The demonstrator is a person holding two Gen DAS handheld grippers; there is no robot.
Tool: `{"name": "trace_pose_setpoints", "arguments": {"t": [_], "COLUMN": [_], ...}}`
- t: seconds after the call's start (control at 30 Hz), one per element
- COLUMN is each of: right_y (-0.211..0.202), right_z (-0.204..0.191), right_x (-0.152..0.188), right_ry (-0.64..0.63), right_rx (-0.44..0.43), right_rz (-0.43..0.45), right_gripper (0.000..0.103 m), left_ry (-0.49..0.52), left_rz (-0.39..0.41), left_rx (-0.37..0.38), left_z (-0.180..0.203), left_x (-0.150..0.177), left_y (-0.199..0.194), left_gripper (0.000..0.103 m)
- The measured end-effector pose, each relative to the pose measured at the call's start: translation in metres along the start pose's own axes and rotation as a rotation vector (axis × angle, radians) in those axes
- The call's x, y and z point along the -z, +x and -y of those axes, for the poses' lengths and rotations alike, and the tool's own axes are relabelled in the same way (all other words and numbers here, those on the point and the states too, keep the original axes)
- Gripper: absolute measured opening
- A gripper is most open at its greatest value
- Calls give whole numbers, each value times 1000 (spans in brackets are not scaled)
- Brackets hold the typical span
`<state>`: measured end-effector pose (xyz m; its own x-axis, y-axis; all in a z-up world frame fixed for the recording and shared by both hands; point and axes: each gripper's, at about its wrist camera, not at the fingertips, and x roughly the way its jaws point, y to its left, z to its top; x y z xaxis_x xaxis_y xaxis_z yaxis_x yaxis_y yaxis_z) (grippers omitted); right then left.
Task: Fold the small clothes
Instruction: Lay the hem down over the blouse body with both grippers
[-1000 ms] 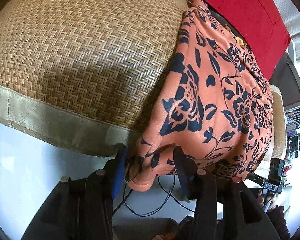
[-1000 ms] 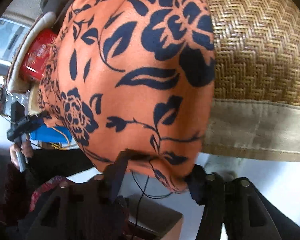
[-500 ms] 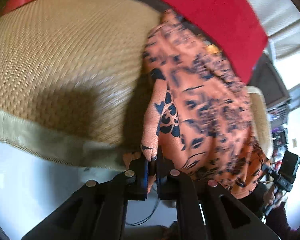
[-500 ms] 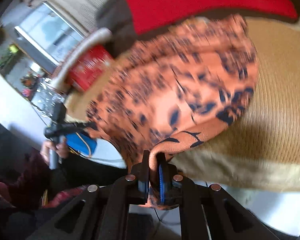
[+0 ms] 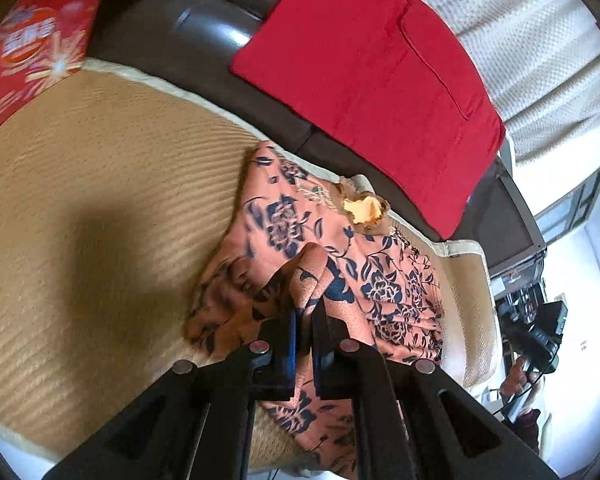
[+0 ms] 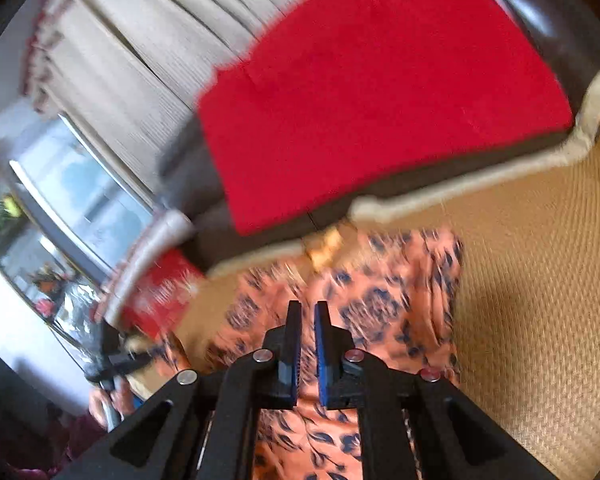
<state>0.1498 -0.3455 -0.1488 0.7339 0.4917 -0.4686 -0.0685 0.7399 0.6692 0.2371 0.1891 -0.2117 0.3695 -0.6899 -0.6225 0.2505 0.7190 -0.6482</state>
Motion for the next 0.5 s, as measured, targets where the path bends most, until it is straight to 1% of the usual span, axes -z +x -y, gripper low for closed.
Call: {"name": "trace_pose_setpoints", "arguments": {"t": [0.03,0.07,0.13,0.17,0.2,0.27,0.33,0.4,0.43,0.47,0.5], "right_y": [8,12,18,20,21,17,15,9,6,1,-2], "right_z": [2,4,9,11,15,24,30,36,40,49,55], "right_x": [8,20,49,72,89,132,164,196,208,221,228], "right_ry": [20,27,11,-4,-7,19,53,94,123,178,217], "right_rx": [15,42,108,163,192,221,235,258,255,244,240], "right_rz": [-70,-136,-221,-276,-315,-394,-424,-466,-471,-458,-448], "right_gripper": [11,11,13,14,14,14,14,15,15,19,26], "left_ry": [22,32,35,28,16,2,7,4,-2,-5,-4], "left_rz": [-1,-3,3,9,18,47,78,92,94,92,89], "left_rx": [-1,7,17,18,22,35,31,35,38,35,29], "left_z": [5,3,2,-1,-4,-7,-7,-5,-5,-4,-4], "left_x": [3,6,13,16,19,25,32,39,42,45,47], "left_y": [4,-1,-2,-6,-12,-25,-37,-44,-46,-48,-49], "left_gripper": [6,6,6,6,6,6,6,6,6,6,6]}}
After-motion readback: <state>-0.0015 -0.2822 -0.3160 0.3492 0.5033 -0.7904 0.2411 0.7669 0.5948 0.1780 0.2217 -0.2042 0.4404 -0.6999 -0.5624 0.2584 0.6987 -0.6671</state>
